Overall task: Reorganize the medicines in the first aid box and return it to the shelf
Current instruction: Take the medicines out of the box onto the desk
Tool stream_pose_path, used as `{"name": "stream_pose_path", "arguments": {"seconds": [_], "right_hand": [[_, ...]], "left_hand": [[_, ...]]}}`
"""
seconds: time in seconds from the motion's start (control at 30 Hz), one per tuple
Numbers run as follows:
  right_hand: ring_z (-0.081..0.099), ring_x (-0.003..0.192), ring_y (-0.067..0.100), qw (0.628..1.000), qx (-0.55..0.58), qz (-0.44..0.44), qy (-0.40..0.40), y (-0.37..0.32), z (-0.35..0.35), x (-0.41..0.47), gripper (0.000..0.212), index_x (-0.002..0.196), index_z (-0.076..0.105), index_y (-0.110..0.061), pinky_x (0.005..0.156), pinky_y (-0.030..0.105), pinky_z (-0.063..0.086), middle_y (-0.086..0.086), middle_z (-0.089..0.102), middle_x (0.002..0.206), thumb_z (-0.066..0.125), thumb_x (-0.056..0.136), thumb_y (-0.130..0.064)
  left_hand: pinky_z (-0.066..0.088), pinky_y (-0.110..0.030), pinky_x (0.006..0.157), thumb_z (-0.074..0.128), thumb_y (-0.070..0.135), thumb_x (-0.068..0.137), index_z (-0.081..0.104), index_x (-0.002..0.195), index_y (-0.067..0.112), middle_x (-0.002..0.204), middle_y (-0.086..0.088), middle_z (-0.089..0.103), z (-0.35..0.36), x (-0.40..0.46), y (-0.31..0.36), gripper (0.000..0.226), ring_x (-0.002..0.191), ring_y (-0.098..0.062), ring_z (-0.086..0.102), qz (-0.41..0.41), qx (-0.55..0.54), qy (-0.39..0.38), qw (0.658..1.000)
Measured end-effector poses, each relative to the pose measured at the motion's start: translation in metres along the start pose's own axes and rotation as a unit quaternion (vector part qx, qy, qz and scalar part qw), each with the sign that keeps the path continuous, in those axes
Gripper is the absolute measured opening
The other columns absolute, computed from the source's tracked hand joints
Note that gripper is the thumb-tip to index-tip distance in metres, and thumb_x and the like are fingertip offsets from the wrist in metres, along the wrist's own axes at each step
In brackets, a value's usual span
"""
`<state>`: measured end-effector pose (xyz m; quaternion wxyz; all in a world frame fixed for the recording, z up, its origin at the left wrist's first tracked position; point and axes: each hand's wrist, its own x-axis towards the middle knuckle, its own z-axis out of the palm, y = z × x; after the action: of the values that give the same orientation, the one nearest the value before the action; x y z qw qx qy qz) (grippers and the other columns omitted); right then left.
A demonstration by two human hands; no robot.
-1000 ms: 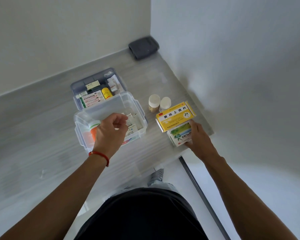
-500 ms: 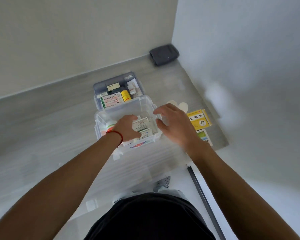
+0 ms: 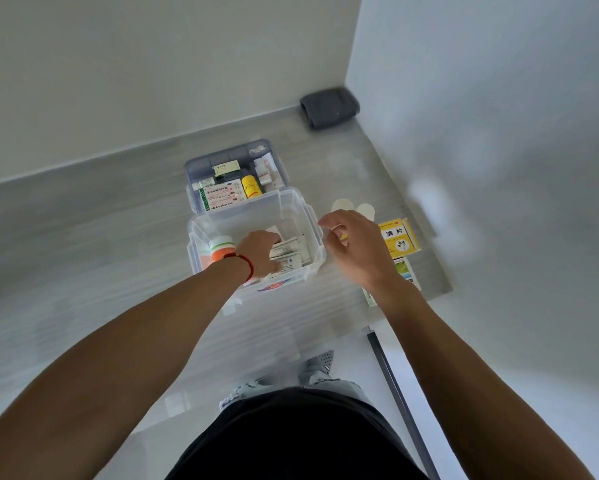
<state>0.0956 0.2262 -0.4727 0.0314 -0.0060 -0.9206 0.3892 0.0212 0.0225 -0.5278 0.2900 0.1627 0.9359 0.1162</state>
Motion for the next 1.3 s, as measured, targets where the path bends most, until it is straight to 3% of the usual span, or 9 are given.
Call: {"name": "stream_pose_path", "arguments": {"seconds": [0.13, 0.27, 0.37, 0.5, 0.6, 0.8, 0.9, 1.13, 1.3], "right_hand": [[0.074, 0.098, 0.019, 0.998, 0.052, 0.035, 0.022, 0.008, -0.005, -0.004, 0.02, 0.109, 0.074, -0.011, 0.083, 0.029, 0.06, 0.003, 0.076, 0.108, 0.061, 0.096, -0.004], [0.074, 0.094, 0.009, 0.991, 0.104, 0.073, 0.037, 0.008, -0.014, -0.005, 0.02, 0.109, 0.075, -0.015, 0.077, 0.021, 0.057, -0.003, 0.077, 0.107, 0.062, 0.095, -0.007], [0.07, 0.096, -0.002, 0.986, 0.138, 0.086, 0.022, -0.002, -0.019, -0.004, 0.022, 0.117, 0.072, -0.021, 0.074, 0.01, 0.05, -0.012, 0.074, 0.11, 0.066, 0.096, -0.021], [0.071, 0.103, 0.006, 0.97, 0.214, 0.11, -0.021, -0.02, -0.028, -0.008, 0.055, 0.142, 0.054, -0.025, 0.078, 0.021, 0.06, -0.009, 0.07, 0.122, 0.07, 0.093, -0.042], [0.076, 0.097, 0.016, 0.959, 0.253, 0.126, -0.014, -0.017, -0.04, -0.022, 0.046, 0.136, 0.058, -0.024, 0.073, 0.034, 0.065, -0.003, 0.075, 0.111, 0.074, 0.093, -0.023], [0.078, 0.096, 0.021, 0.904, 0.348, 0.247, -0.036, 0.029, -0.045, -0.088, 0.032, 0.123, 0.064, -0.015, 0.071, 0.031, 0.064, 0.003, 0.079, 0.106, 0.074, 0.093, -0.008], [0.077, 0.096, 0.021, 0.916, 0.245, 0.308, -0.073, 0.047, -0.018, -0.104, 0.033, 0.126, 0.06, -0.015, 0.075, 0.034, 0.066, 0.007, 0.076, 0.112, 0.072, 0.095, -0.014], [0.07, 0.102, 0.021, 0.943, 0.039, 0.322, -0.079, 0.058, 0.02, -0.103, 0.025, 0.123, 0.057, -0.024, 0.063, 0.015, 0.052, 0.003, 0.072, 0.128, 0.058, 0.098, -0.029], [0.068, 0.102, 0.021, 0.959, -0.026, 0.266, -0.093, 0.053, 0.017, -0.099, 0.019, 0.117, 0.064, -0.019, 0.083, 0.035, 0.062, 0.004, 0.072, 0.123, 0.061, 0.099, -0.021]], "left_hand": [[0.044, -0.036, 0.098, 0.069, 0.026, 0.092, 0.058, 0.128, 0.008, 0.129, -0.014, 0.062, -0.017, -0.018, -0.007, 0.042, 0.122, -0.034, 0.056, -0.007, -0.086, 0.013, 0.996], [0.046, -0.015, 0.062, 0.066, 0.029, 0.095, 0.057, 0.092, 0.022, 0.088, 0.004, 0.063, -0.048, -0.039, -0.015, 0.012, 0.078, -0.017, 0.063, -0.016, -0.164, 0.076, 0.983], [0.044, -0.009, 0.044, 0.063, 0.033, 0.097, 0.067, 0.091, 0.022, 0.081, 0.005, 0.068, -0.069, -0.058, -0.001, 0.013, 0.065, -0.008, 0.062, -0.011, -0.271, 0.121, 0.955], [0.063, -0.028, 0.068, 0.059, 0.033, 0.099, 0.069, 0.111, 0.018, 0.099, 0.001, 0.076, -0.074, -0.079, 0.041, 0.022, 0.082, -0.02, 0.075, 0.044, -0.369, 0.085, 0.925], [0.063, -0.031, 0.071, 0.056, 0.028, 0.101, 0.066, 0.117, 0.016, 0.105, -0.003, 0.077, -0.054, -0.086, 0.07, 0.022, 0.083, -0.019, 0.077, 0.07, -0.459, -0.008, 0.885], [0.062, -0.042, 0.085, 0.067, 0.025, 0.094, 0.067, 0.116, 0.01, 0.106, -0.007, 0.078, 0.018, -0.082, 0.093, 0.027, 0.094, -0.024, 0.076, 0.001, -0.548, -0.134, 0.826], [0.06, -0.046, 0.091, 0.067, 0.012, 0.093, 0.064, 0.119, 0.005, 0.11, -0.013, 0.076, 0.058, -0.084, 0.091, 0.027, 0.097, -0.027, 0.075, -0.076, -0.554, -0.183, 0.809], [0.057, -0.048, 0.094, 0.052, -0.003, 0.099, 0.055, 0.119, 0.001, 0.114, -0.022, 0.066, 0.088, -0.068, 0.089, 0.02, 0.11, -0.038, 0.065, -0.264, -0.674, -0.168, 0.67], [0.06, -0.043, 0.088, 0.054, 0.004, 0.099, 0.052, 0.122, 0.002, 0.109, -0.018, 0.065, 0.085, -0.057, 0.113, 0.023, 0.102, -0.034, 0.067, -0.273, -0.649, -0.15, 0.694]]}}
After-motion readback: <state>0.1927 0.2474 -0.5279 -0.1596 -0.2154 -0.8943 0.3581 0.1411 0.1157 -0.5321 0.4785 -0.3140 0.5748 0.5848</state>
